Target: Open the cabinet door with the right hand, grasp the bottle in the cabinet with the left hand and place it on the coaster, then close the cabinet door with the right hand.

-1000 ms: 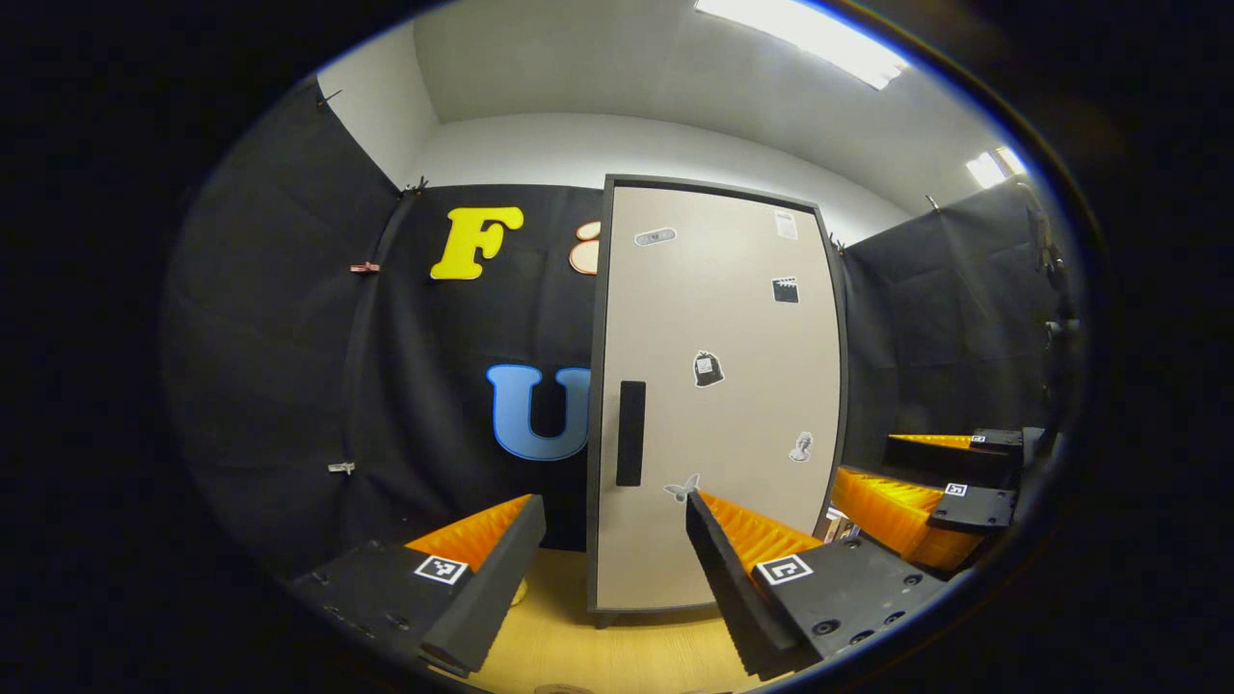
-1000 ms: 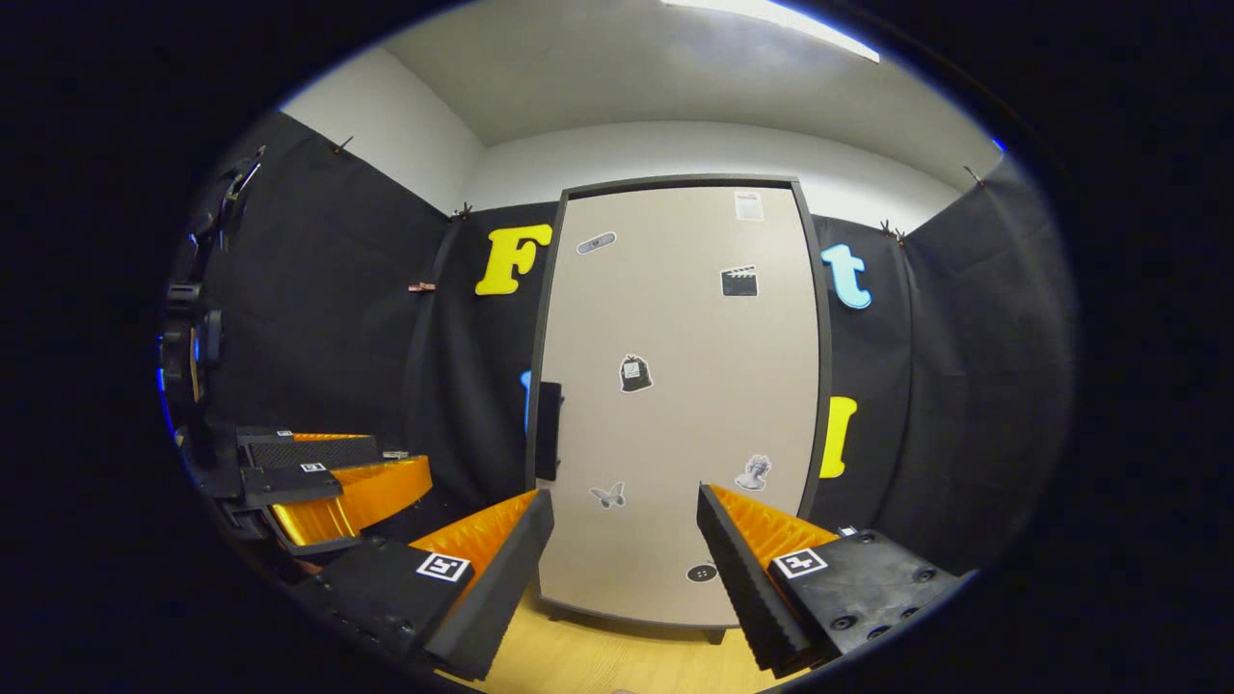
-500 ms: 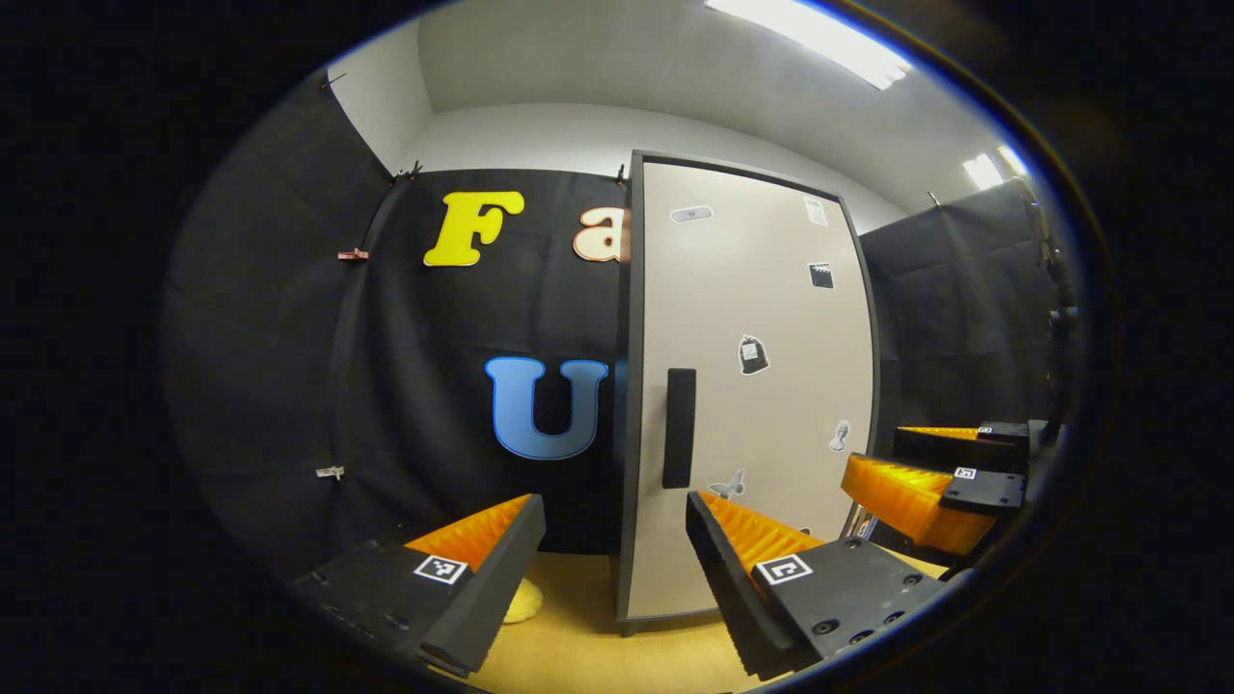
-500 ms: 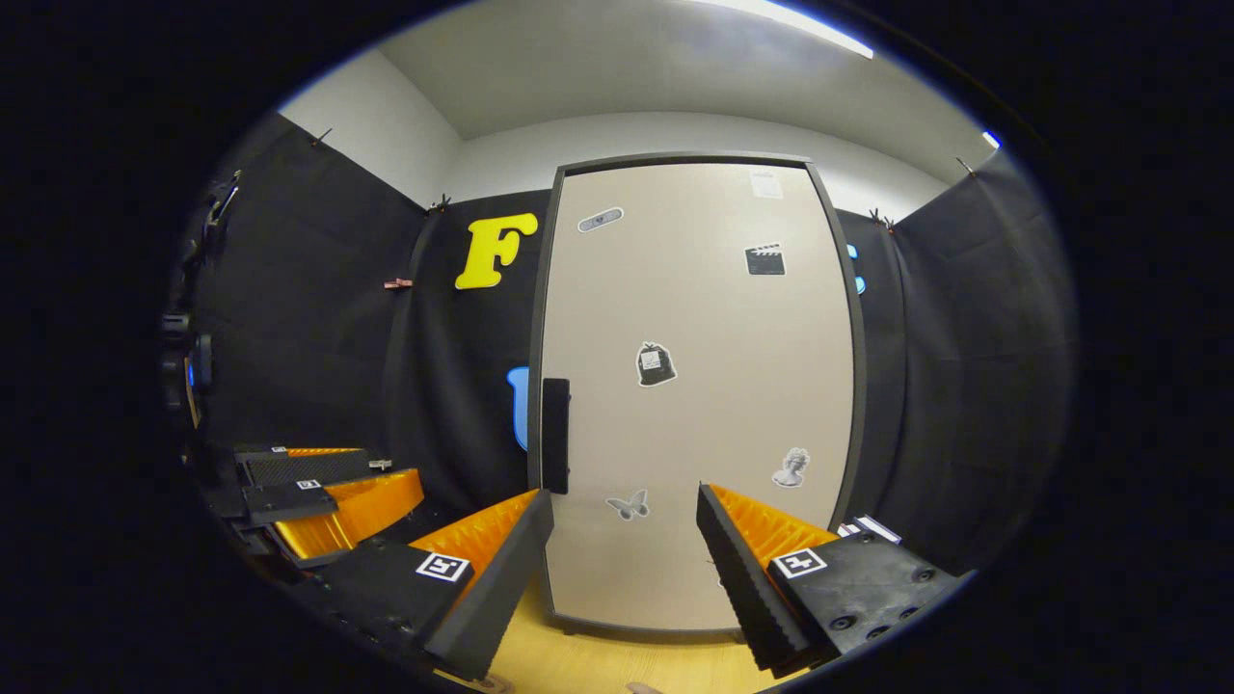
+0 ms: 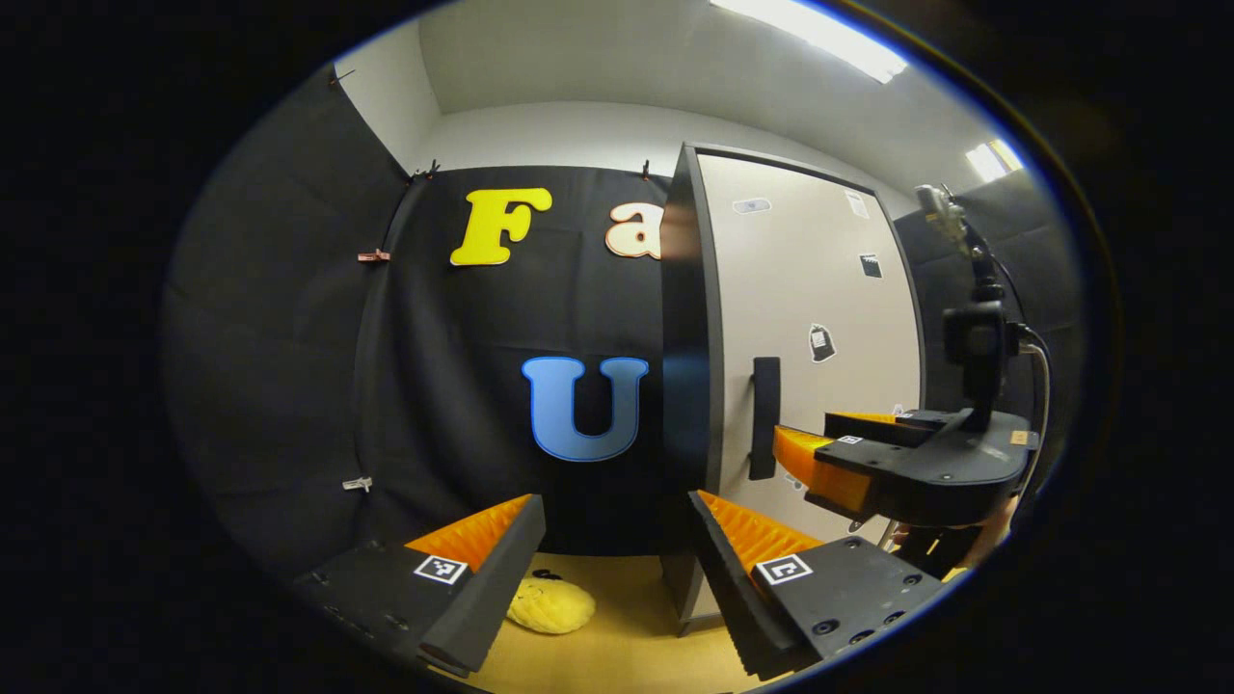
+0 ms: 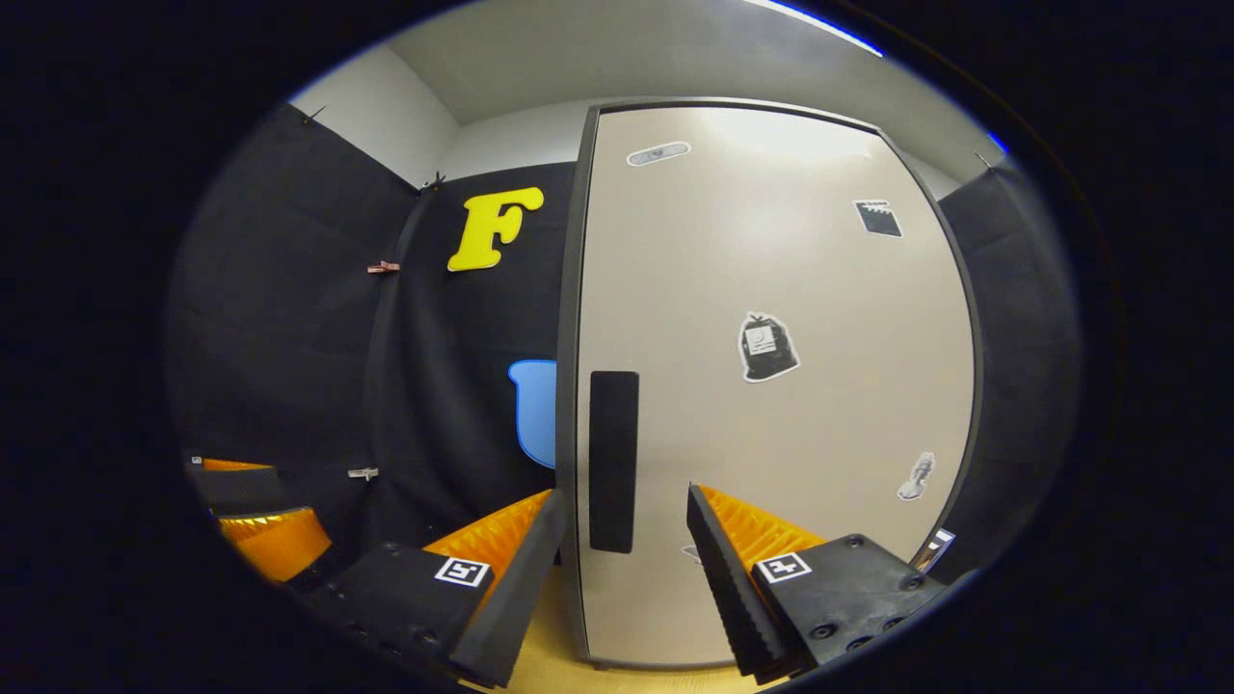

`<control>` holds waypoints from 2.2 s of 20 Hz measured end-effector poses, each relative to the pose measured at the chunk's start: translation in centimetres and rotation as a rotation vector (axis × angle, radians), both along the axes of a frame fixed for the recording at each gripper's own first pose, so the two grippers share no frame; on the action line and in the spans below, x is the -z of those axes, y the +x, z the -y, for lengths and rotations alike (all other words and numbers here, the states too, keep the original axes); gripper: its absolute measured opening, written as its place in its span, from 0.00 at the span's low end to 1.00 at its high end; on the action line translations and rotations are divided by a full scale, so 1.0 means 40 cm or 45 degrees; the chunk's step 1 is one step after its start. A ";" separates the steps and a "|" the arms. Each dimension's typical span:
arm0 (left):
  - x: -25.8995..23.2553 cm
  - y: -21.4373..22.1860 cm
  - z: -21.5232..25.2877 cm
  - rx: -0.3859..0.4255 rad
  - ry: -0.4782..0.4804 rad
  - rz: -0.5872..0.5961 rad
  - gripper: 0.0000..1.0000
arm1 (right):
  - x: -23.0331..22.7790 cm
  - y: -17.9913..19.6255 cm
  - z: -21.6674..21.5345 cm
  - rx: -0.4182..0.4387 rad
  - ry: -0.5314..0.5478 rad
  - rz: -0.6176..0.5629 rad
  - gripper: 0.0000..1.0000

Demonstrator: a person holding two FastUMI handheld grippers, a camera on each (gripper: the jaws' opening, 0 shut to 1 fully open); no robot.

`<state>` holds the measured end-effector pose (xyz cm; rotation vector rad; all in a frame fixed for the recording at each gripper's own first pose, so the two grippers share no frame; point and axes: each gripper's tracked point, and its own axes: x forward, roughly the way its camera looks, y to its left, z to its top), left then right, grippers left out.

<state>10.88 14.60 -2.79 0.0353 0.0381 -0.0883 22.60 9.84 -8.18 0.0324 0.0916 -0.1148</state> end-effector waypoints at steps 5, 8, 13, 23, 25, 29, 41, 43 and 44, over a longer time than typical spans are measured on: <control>0.043 0.033 -0.044 0.009 -0.052 -0.063 0.93 | 0.031 0.089 0.013 0.098 0.001 -0.005 0.76; 0.052 0.042 -0.068 0.003 -0.051 -0.072 0.93 | 0.041 0.118 0.020 0.141 0.002 -0.010 0.55; 0.056 0.035 -0.094 -0.012 -0.008 -0.071 0.93 | 0.043 0.121 0.027 0.230 -0.058 0.017 0.32; 0.005 -0.017 -0.055 0.029 -0.018 -0.024 0.92 | 0.004 -0.038 -0.007 0.089 0.038 -0.087 0.12; 0.012 -0.061 -0.003 0.069 -0.034 -0.021 0.92 | -0.017 -0.107 -0.005 0.076 0.039 -0.090 0.12; 0.004 -0.085 0.102 0.158 -0.075 -0.026 0.92 | -0.050 -0.214 0.012 0.073 0.061 -0.092 0.12; -0.048 -0.143 0.363 0.278 -0.067 0.036 0.92 | -0.103 -0.426 0.123 0.006 0.051 -0.095 0.12; -0.044 -0.156 0.418 0.288 -0.083 0.032 0.92 | -0.109 -0.456 0.153 -0.012 0.082 -0.100 0.12; -0.042 -0.162 0.444 0.292 -0.090 0.029 0.92 | -0.113 -0.472 0.168 -0.021 0.094 -0.099 0.12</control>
